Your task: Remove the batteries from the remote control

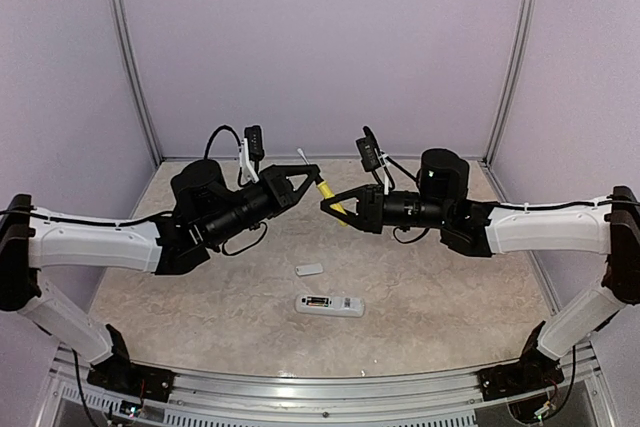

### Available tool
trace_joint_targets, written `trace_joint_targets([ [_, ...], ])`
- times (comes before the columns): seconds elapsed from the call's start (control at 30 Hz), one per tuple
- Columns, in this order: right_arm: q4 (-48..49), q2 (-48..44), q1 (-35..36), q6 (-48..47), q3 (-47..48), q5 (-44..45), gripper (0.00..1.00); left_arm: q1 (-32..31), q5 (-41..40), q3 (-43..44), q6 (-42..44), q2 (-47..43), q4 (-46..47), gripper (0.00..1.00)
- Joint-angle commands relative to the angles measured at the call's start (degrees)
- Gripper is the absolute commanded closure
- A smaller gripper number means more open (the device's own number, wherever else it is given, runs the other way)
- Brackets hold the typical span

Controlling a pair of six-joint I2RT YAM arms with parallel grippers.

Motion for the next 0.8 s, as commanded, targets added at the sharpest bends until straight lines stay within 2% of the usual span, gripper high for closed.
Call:
trace_joint_targets([
  [0.0,2.28,-3.49,-2.87,0.75,1.17,6.23,0.99,0.02,-3.77,-2.69,-0.29,-2.40,0.88,0.93],
  [0.1,-0.72,-3.09,-3.08,-1.68,3.03,2.14,1.00,0.20,-3.93,-2.81,1.36,-2.86,-1.33,0.78],
  [0.23,-9.23,-2.02,-3.13,-7.13,5.93,-4.41,1.00,1.51,-1.71,-1.52,6.87,-5.39,-9.22,0.37],
  [0.33,-17.47,-1.51,-3.37,-11.23,7.48,-5.13,1.00,2.18,-2.43,-0.55,14.16,-8.62,-18.21,0.20],
  [0.4,-23.69,-1.19,-3.87,-13.94,8.97,-5.04,1.00,2.75,-1.74,1.35,20.67,-11.60,-26.08,0.14],
  [0.5,-33.04,-0.99,-4.57,-17.78,12.22,-3.77,1.00,2.90,-4.00,5.12,33.60,-12.87,-40.69,0.14],
  [0.63,-42.53,-0.50,-4.65,-22.07,15.29,-3.16,1.00,-0.77,-14.22,5.52,52.80,-15.83,-47.60,0.13],
  [0.7,-46.55,0.09,-4.71,-23.59,16.88,-3.63,1.00,-2.83,-19.68,7.73,60.00,-15.45,-51.04,0.13],
  [0.77,-51.48,0.86,-4.67,-24.62,18.84,-3.63,1.00,-3.73,-21.83,9.07,66.87,-14.42,-52.62,0.14],
])
